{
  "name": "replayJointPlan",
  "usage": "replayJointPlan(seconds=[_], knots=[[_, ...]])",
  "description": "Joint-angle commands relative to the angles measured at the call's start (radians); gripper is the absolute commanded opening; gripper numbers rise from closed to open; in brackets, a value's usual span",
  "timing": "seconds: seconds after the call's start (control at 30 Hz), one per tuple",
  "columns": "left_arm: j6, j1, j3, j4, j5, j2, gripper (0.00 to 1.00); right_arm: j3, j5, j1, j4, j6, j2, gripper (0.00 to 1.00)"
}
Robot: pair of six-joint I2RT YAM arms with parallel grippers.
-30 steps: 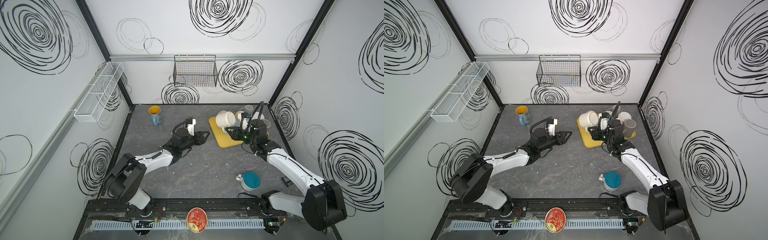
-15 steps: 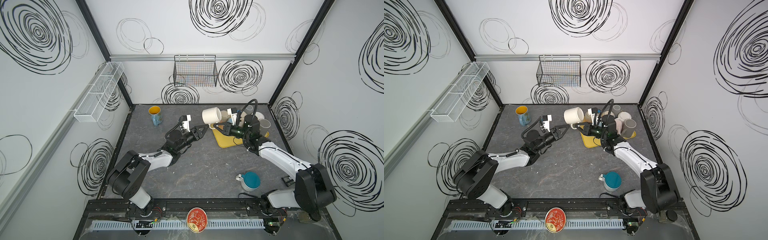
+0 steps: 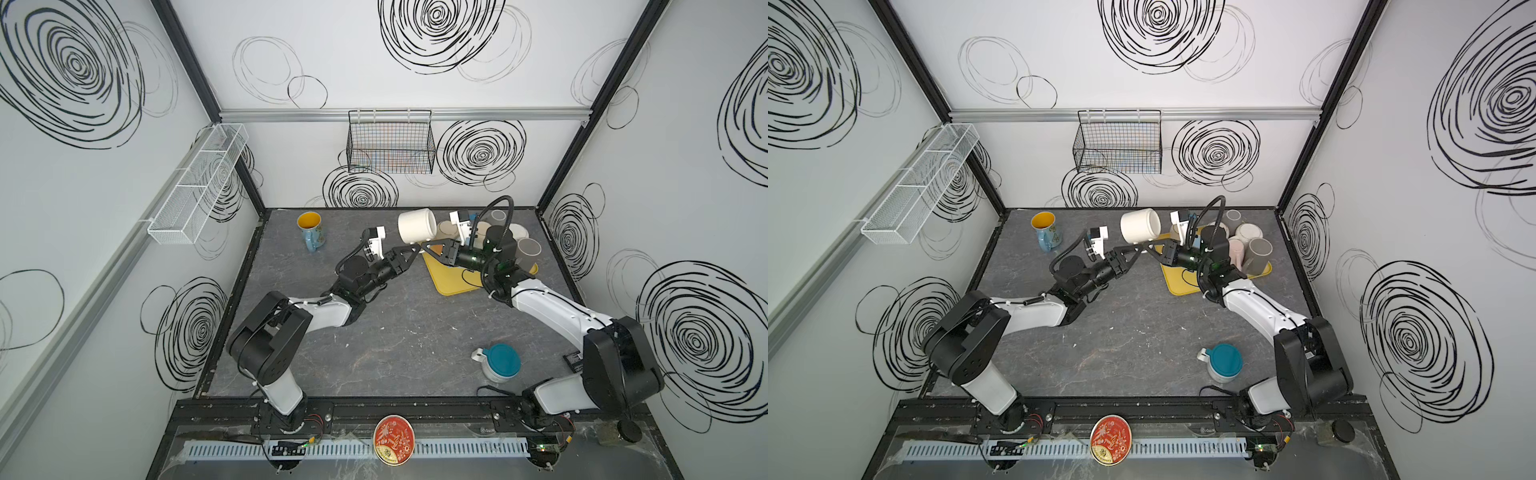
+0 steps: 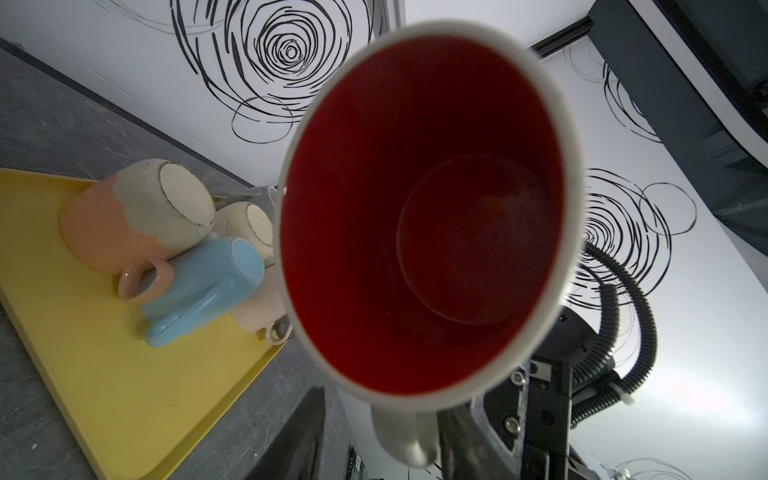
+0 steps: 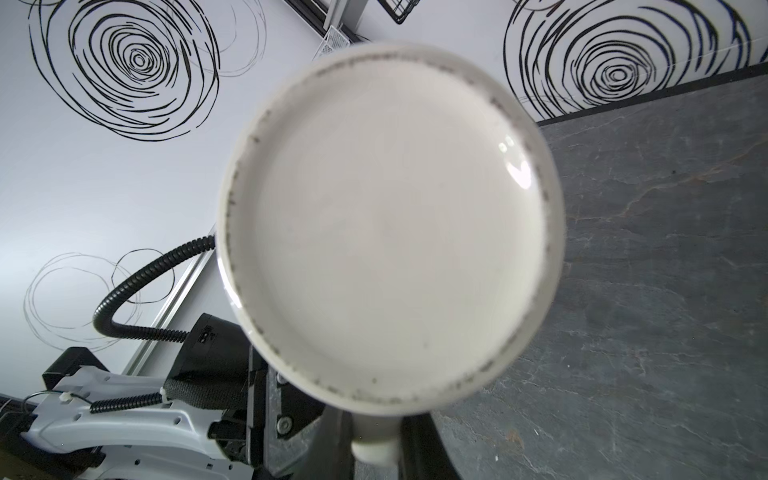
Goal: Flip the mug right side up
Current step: 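Tilt the white mug toward the left gripper while the left gripper grasps it, then carry the white mug away with the left gripper while the right releases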
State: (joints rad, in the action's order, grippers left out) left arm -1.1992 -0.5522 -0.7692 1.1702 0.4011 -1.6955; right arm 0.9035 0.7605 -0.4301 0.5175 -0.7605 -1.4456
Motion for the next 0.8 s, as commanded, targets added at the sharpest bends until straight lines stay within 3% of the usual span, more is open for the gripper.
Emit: replayJointPlan(seconds=[0.0,0.2,0.47,0.53,0.63,0.77], knots=[[-0.038,0.011,-0.035,0.102,0.027,-0.019,0.47,0.05,0.045,-0.013,0.156,-0.013,0.003,0.0],[-0.116,0.017,-0.036,0.289,0.06,-0.046,0.39,0.043,0.061,-0.011,0.22,-0.082,-0.018,0.0],[-0.162,0.03,-0.02,0.404,0.086,-0.027,0.02,0.047,0.061,-0.007,0.201,-0.136,-0.054,0.0],[-0.157,0.035,-0.008,0.391,0.085,-0.011,0.0,0.048,0.049,-0.005,0.17,-0.137,-0.057,0.02],[-0.149,0.047,0.011,0.373,0.084,0.008,0.0,0.044,0.038,-0.004,0.146,-0.134,-0.058,0.24],[-0.132,0.067,0.033,0.31,0.075,0.032,0.0,0.052,0.004,0.001,0.051,-0.085,-0.038,0.45]])
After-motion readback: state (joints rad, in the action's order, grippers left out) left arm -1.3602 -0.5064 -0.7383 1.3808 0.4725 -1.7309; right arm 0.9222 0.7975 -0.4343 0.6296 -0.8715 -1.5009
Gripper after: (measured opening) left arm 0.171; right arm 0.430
